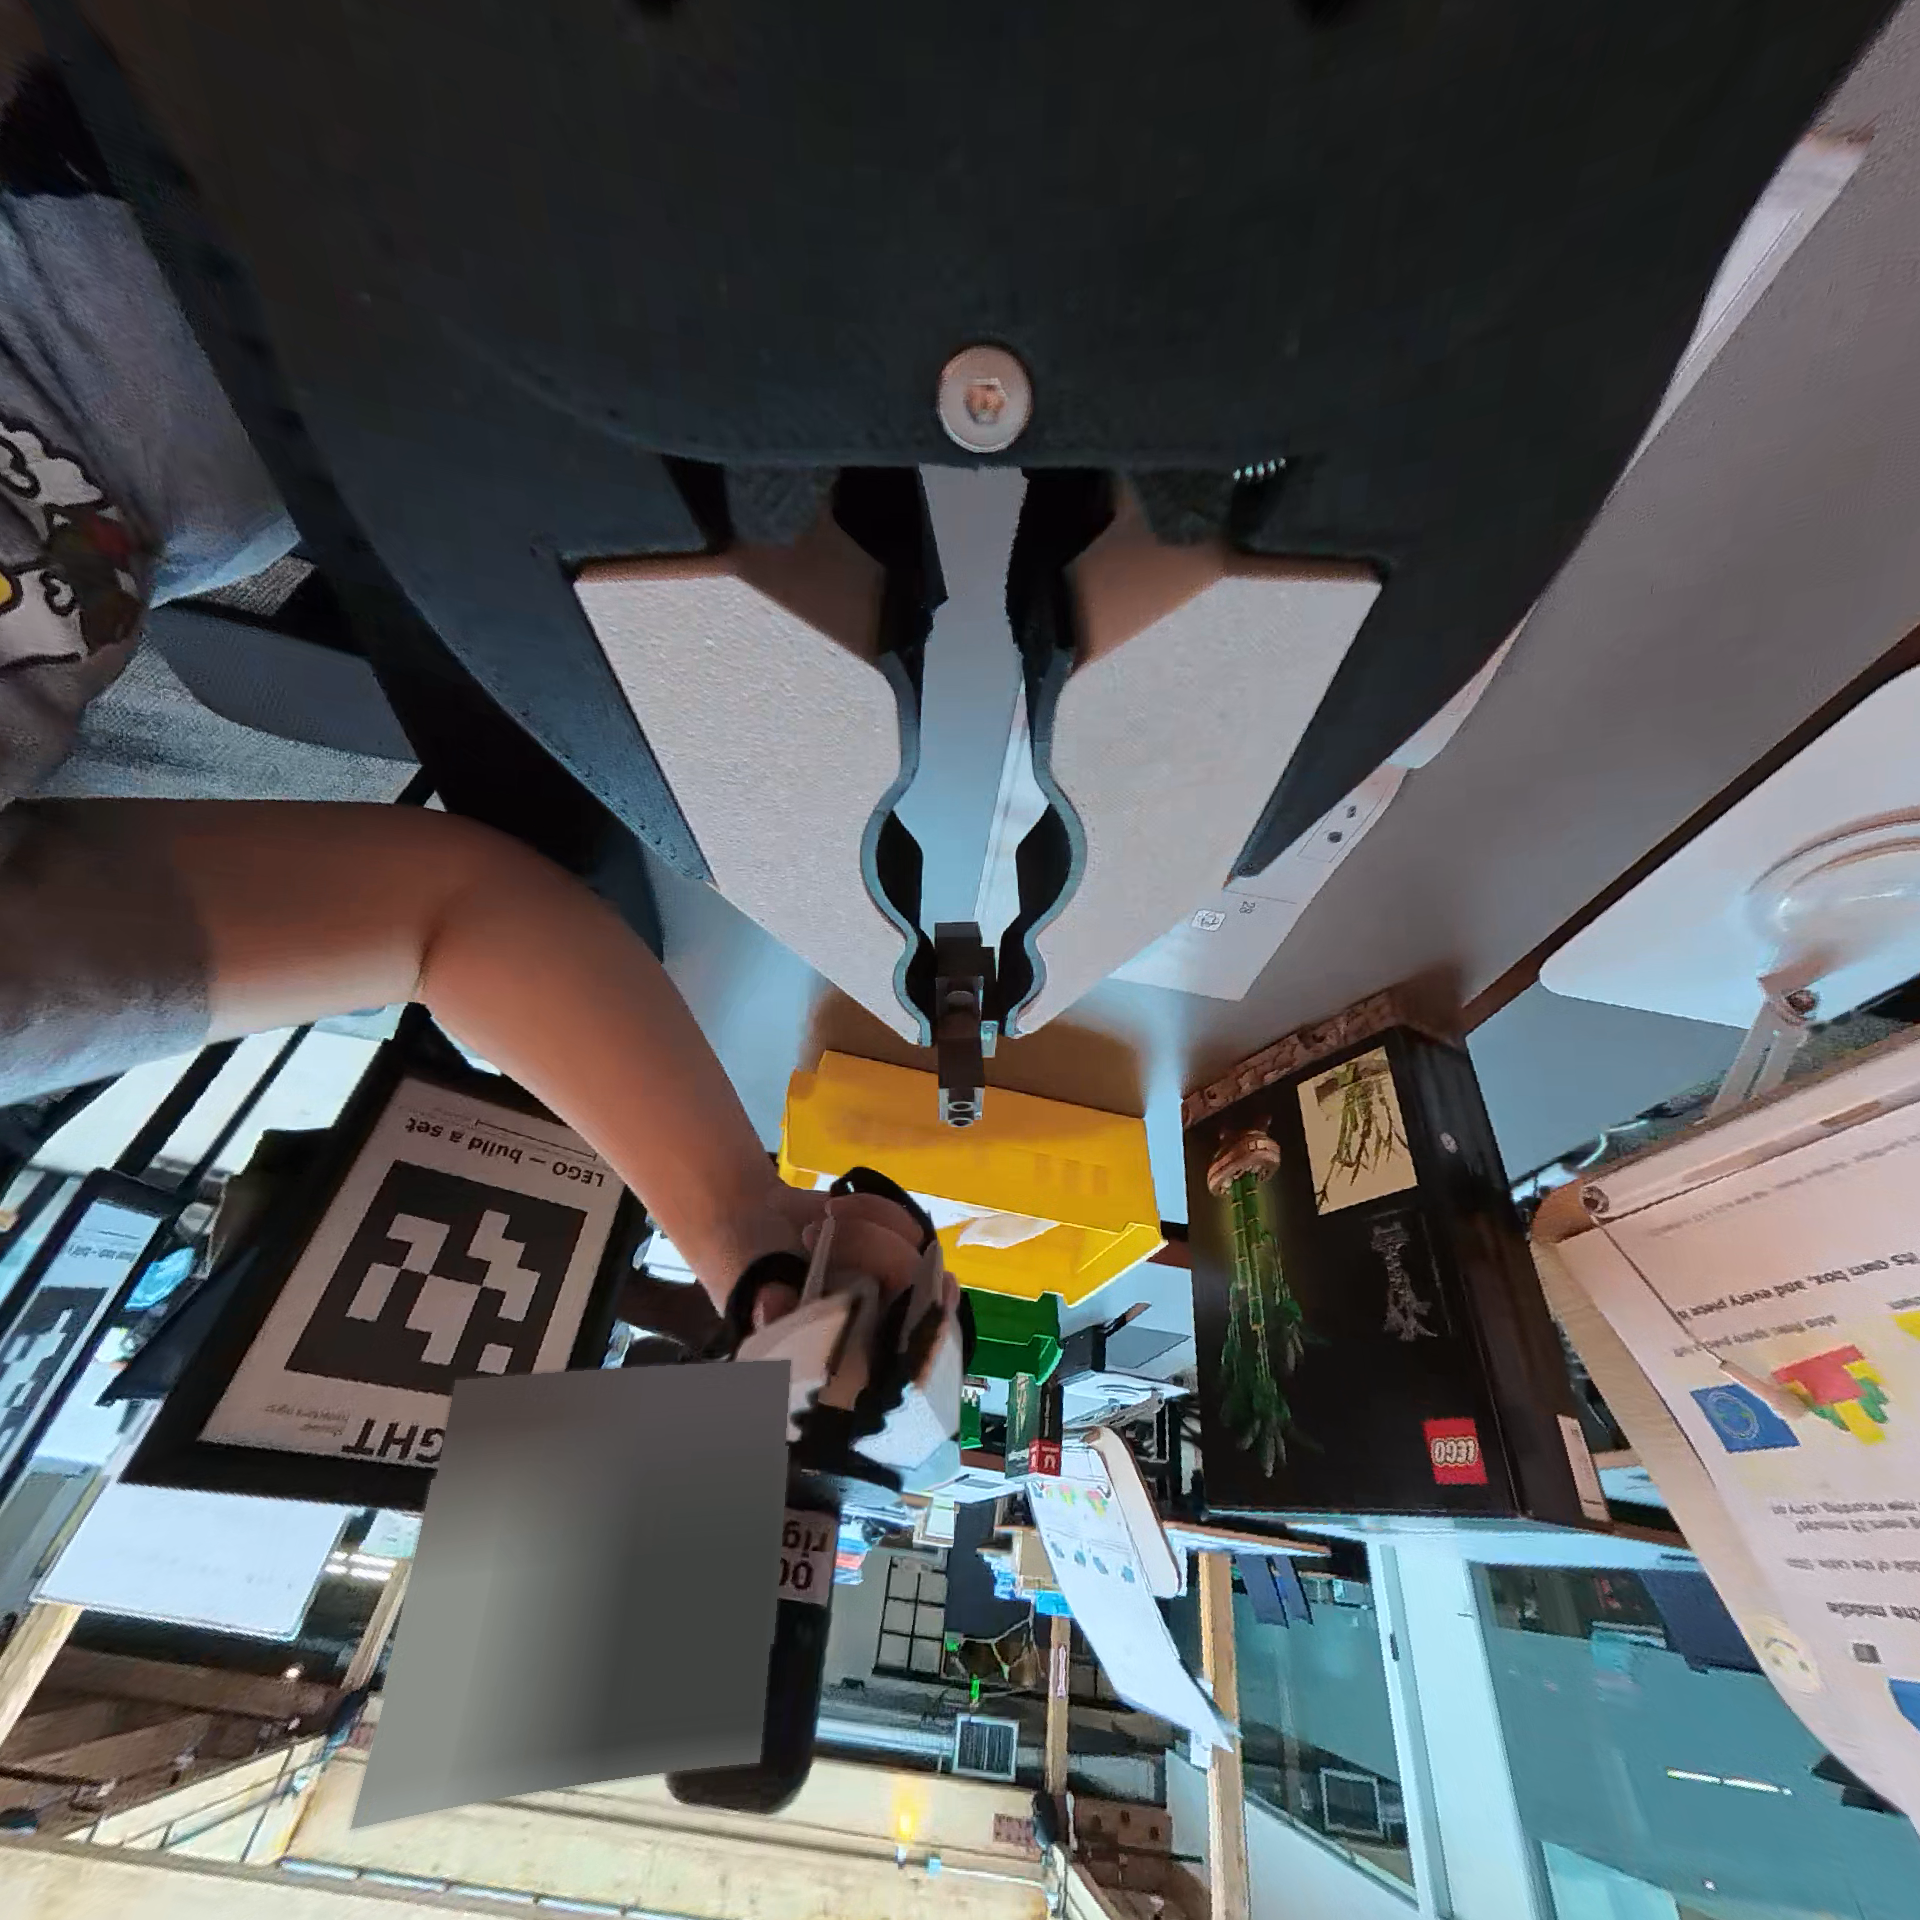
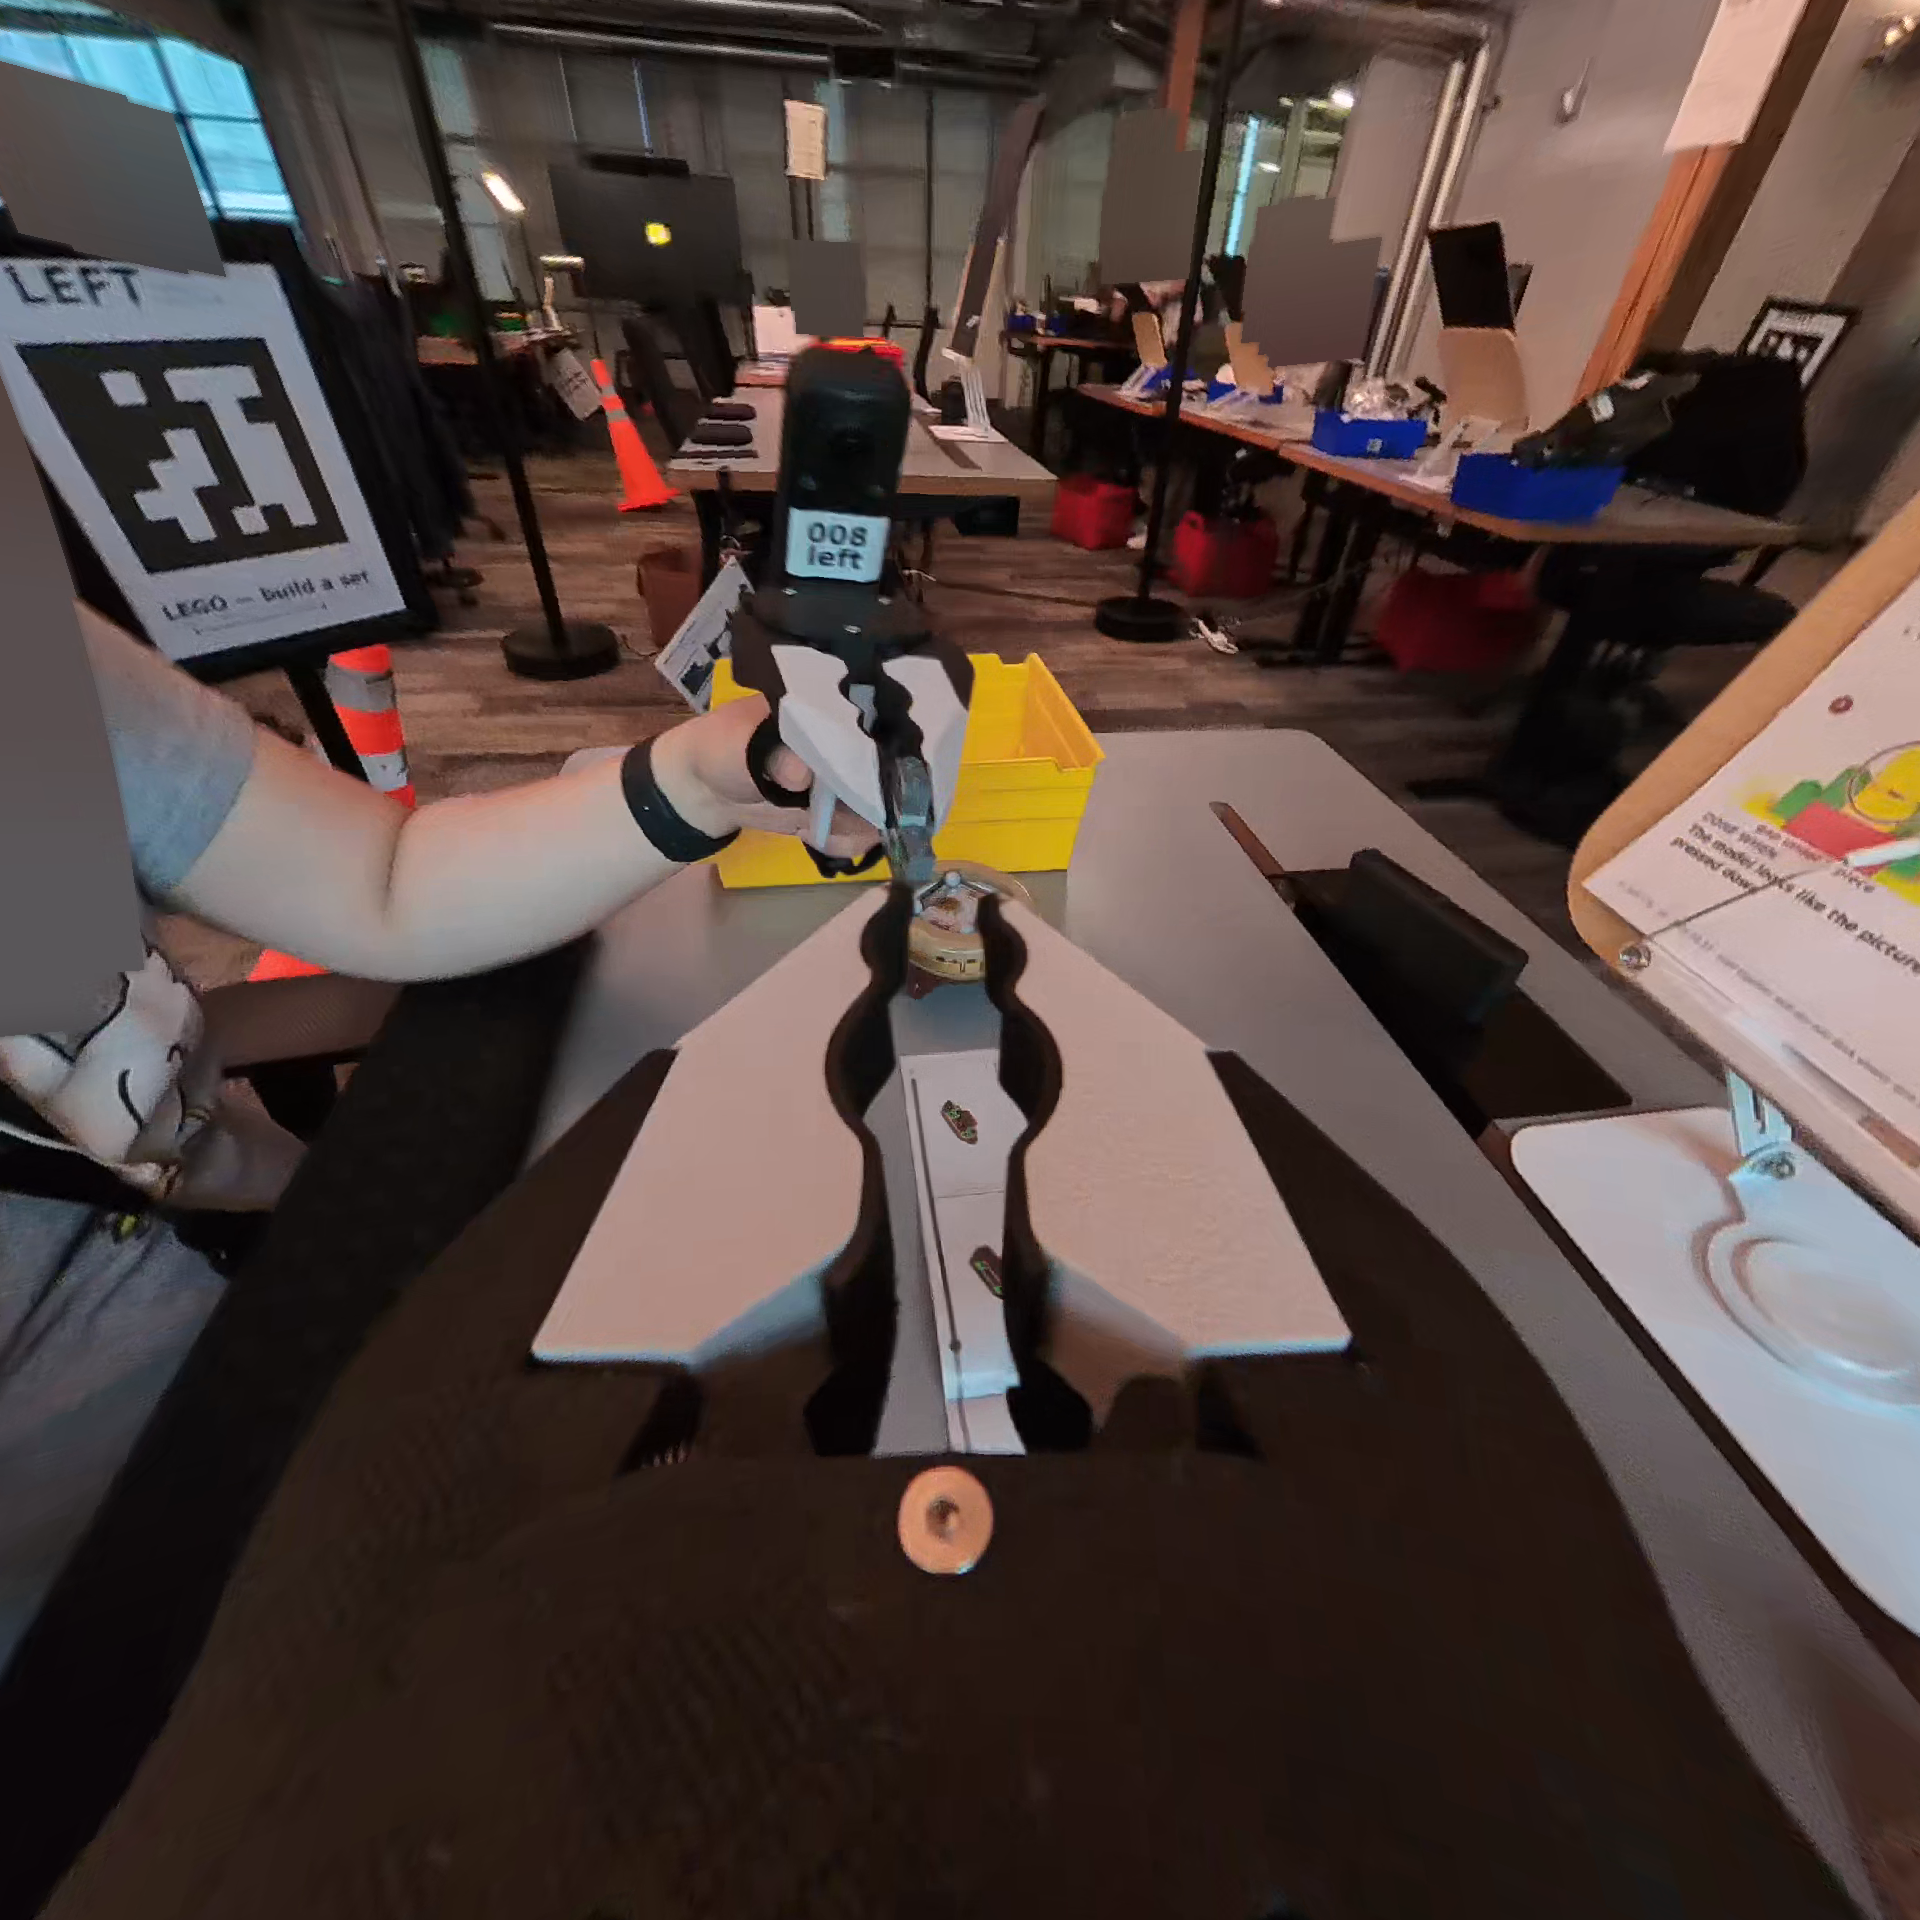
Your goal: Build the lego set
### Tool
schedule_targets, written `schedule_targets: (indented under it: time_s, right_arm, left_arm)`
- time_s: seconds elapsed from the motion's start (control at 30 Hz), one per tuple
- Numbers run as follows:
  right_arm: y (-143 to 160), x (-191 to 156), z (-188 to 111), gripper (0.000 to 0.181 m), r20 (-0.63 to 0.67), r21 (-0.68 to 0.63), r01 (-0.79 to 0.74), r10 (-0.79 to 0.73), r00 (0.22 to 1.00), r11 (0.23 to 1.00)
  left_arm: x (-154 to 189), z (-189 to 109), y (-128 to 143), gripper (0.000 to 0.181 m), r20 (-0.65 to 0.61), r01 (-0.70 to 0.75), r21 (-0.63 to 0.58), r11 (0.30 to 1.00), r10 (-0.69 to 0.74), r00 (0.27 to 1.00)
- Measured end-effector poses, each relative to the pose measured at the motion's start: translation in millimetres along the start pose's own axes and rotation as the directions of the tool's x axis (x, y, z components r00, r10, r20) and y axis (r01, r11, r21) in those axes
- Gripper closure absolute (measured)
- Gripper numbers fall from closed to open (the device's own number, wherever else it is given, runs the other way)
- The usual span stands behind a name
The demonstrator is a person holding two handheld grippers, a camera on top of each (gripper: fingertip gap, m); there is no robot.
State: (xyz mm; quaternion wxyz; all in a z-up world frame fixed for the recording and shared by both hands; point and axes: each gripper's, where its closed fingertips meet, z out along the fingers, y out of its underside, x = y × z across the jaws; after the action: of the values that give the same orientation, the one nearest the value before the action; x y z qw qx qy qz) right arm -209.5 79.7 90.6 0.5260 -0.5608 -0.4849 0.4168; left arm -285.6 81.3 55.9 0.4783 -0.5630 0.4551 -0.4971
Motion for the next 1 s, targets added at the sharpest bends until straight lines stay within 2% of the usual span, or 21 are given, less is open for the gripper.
schedule_targets:
  time_s: [0.1, 0.27, 0.47, 0.7, 0.77, 0.93, 1.0]
  right_arm:
    - [18.2, 1.7, 4.6, 0.172, 0.006, -0.075, 0.051, -0.051, 0.999, 0.996]
    - [54.6, 11.1, 23.5, 0.164, 0.003, -0.223, 0.042, -0.042, 0.999, 0.974]
    - [80.2, 11.6, 39.5, 0.162, 0.025, -0.332, 0.042, -0.036, 0.999, 0.942]
    - [87.4, 11.2, 50.2, 0.166, 0.042, -0.335, -0.026, 0.043, 0.998, 0.942]
    - [85.9, 4.1, 50.4, 0.166, 0.093, -0.314, -0.051, 0.084, 0.992, 0.948]
    - [81.6, 9.8, 53.3, 0.149, 0.090, -0.257, -0.127, 0.155, 0.984, 0.958]
    - [79.6, 6.6, 55.8, 0.149, 0.116, -0.241, -0.137, 0.169, 0.979, 0.961]
  left_arm:
    - [-3.1, 12.7, 14.4, 0.173, -0.012, 0.019, -0.014, 1.000, -0.019, 1.000]
    - [-9.3, 31.1, 42.2, 0.173, -0.009, 0.024, -0.092, 0.995, -0.025, 1.000]
    - [-11.0, 36.5, 49.6, 0.173, -0.008, 0.042, -0.104, 0.994, -0.043, 0.999]
    - [-9.3, 29.6, 37.3, 0.173, -0.032, 0.074, -0.048, 0.996, -0.075, 0.997]
    - [-10.3, 28.4, 36.6, 0.173, -0.028, 0.075, -0.050, 0.996, -0.076, 0.997]
    - [-11.3, 25.4, 33.9, 0.173, -0.030, 0.084, -0.039, 0.996, -0.085, 0.996]
    - [-9.4, 24.5, 29.7, 0.173, -0.050, 0.105, -0.017, 0.994, -0.105, 0.993]
